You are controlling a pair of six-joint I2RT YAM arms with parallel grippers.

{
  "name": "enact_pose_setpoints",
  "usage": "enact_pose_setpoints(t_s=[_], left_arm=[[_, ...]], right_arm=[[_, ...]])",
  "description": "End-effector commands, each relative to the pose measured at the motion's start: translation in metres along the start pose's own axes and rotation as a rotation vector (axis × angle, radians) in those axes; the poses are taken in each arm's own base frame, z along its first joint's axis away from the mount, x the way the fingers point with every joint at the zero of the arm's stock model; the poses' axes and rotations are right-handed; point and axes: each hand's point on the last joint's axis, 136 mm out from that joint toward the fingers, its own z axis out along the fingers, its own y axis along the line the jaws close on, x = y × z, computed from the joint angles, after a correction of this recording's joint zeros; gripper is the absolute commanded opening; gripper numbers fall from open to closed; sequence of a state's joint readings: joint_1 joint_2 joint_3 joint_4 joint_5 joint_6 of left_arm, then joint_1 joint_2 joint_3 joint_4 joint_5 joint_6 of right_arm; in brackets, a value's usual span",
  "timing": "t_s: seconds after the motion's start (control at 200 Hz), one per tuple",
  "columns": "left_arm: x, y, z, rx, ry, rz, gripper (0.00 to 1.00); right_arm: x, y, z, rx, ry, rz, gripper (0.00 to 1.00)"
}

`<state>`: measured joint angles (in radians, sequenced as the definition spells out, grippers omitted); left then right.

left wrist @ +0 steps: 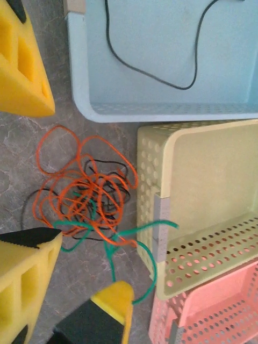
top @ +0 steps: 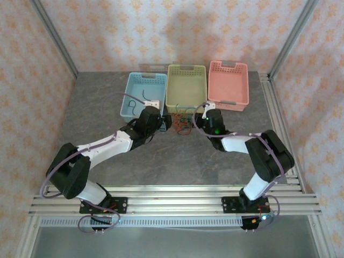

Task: Untangle the cables

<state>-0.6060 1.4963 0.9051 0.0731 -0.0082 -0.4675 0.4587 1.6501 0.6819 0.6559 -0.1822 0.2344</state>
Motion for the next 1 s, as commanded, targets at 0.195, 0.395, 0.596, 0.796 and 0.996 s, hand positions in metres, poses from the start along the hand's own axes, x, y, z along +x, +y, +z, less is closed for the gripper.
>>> enact_pose_setpoints(t_s=[0.195, 0.395, 0.596, 0.796, 0.996], left_arm=[[0.008, -0.043, 0.023, 0.168, 0.106, 0.036, 0.57], [0.009, -0.043, 0.026, 0.159, 0.119, 0.039, 0.58], [0.008, -0.039, 0.027, 0.139, 0.114, 0.039, 0.61], [0.009, -0.041, 0.028, 0.142, 0.123, 0.043, 0.55], [0.010, -0.042, 0.030, 0.148, 0.128, 0.043, 0.44]], right_arm=[[-0.014, 0.006, -0.003, -0.058, -0.056, 0.102, 0.00], [-0.013, 0.013, -0.001, -0.096, -0.043, 0.100, 0.00], [-0.009, 0.026, 0.001, -0.167, -0.014, 0.084, 0.00], [-0.005, 0.033, 0.003, -0.205, 0.010, 0.082, 0.00], [-0.005, 0.040, 0.003, -0.242, 0.014, 0.075, 0.00]])
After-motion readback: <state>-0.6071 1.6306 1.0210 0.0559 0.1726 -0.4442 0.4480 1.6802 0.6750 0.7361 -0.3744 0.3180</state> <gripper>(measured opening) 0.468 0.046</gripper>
